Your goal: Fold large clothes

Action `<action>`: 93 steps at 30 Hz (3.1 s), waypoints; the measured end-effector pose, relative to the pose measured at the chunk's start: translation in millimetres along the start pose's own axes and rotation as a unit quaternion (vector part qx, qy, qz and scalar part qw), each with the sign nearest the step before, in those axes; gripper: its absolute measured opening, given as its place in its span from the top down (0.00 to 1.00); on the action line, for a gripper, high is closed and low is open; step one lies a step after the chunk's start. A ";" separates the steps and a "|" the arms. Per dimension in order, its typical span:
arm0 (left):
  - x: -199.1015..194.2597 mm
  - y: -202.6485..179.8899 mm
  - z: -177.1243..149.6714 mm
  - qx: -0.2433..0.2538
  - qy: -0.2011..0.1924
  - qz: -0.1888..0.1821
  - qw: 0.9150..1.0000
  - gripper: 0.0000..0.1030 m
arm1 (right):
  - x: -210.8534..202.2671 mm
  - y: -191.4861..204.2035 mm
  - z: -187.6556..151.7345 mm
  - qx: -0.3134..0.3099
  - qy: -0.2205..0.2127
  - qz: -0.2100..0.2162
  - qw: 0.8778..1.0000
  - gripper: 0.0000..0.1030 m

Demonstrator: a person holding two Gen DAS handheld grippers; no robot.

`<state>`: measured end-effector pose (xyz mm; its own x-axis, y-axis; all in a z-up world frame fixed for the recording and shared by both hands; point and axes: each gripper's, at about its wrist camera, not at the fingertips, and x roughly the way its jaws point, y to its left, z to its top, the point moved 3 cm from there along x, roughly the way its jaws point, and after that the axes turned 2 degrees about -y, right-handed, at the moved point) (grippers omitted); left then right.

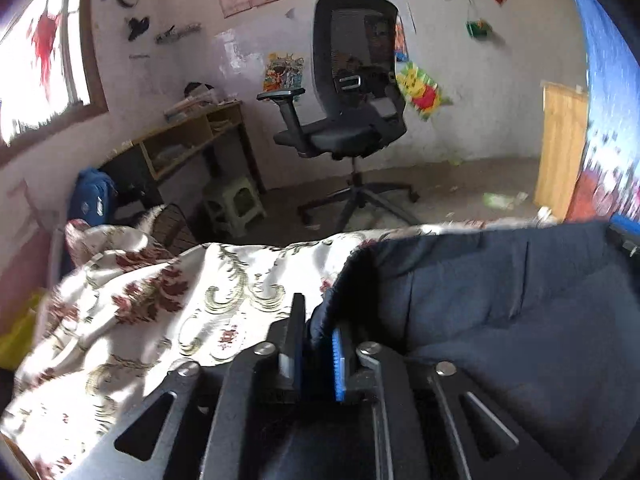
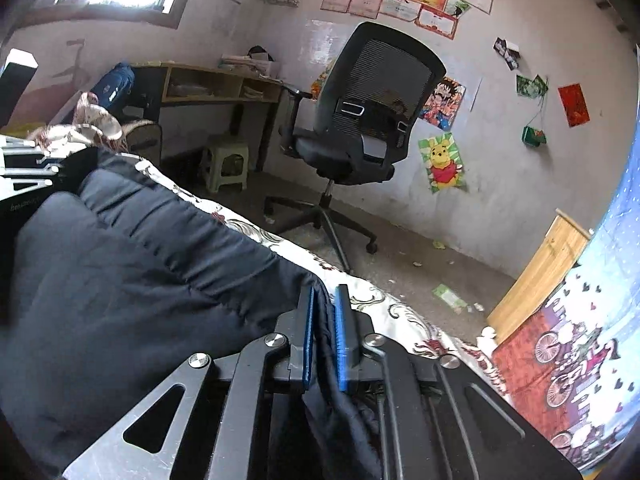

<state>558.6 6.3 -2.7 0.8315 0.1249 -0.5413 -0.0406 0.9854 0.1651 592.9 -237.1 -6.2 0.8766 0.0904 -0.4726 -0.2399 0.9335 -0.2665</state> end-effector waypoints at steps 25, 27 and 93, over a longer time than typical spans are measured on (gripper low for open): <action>-77.3 -30.4 -80.4 0.091 0.046 -0.196 0.975 0.14 | -54.5 0.6 -112.6 0.128 0.108 0.194 0.967 0.25; -69.2 -34.8 -79.6 0.095 0.047 -0.183 0.977 0.14 | -48.5 6.8 -116.5 0.123 0.109 0.193 0.967 0.25; 84.8 -1.0 -55.9 -0.076 0.073 -0.173 0.979 0.00 | 89.4 7.7 -72.3 0.139 0.094 0.174 0.970 0.06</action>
<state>598.2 22.4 -94.9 0.7229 -0.2151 -0.6566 0.1380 0.9761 -0.1679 639.3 -247.0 -111.3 0.6645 0.3759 -0.6458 -0.3620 0.9180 0.1619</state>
